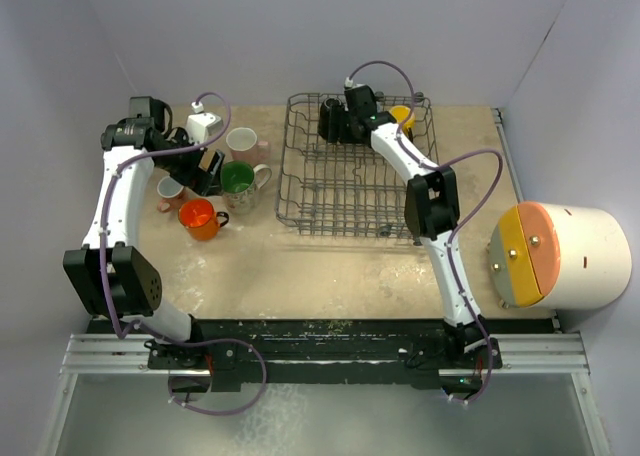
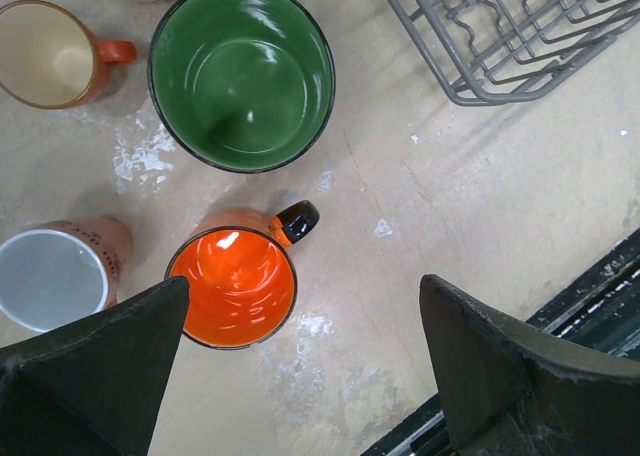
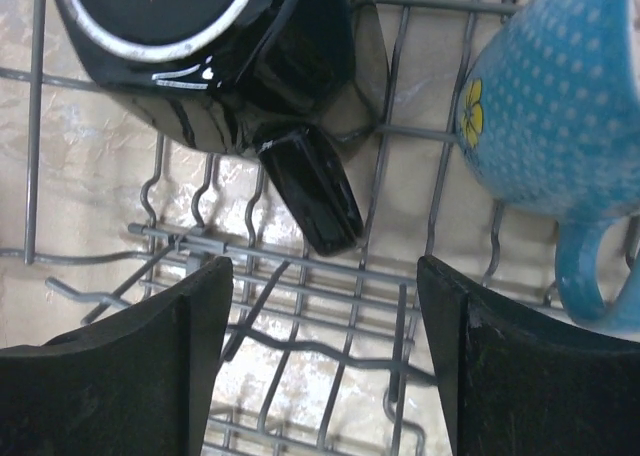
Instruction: Unload the cups from the dish rack
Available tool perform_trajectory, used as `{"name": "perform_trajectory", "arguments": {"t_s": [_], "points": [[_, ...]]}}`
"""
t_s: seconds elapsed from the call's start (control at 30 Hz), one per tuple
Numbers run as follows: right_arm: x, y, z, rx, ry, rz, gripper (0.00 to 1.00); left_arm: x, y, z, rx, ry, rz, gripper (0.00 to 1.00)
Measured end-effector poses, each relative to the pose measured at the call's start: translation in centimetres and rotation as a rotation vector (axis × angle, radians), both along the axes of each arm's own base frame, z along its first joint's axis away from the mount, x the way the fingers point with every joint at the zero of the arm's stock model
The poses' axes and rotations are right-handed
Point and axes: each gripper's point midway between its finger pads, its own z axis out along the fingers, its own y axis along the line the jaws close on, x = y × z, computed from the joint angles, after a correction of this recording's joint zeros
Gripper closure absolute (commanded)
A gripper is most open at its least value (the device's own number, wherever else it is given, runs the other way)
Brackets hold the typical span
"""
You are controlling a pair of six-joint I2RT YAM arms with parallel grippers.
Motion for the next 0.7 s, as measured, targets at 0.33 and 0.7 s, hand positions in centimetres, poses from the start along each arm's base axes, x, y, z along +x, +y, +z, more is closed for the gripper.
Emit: {"name": "perform_trajectory", "arguments": {"t_s": [0.33, 0.7], "points": [[2.7, 0.1, 0.2, 0.060, -0.079, -0.004, 0.35, -0.4, -0.9, 0.2, -0.049, 0.014, -0.017, 0.03], [3.9, 1.2, -0.2, 0.111, -0.110, 0.037, 0.47, -1.0, -1.3, 0.2, -0.070, 0.037, -0.025, 0.06]]}}
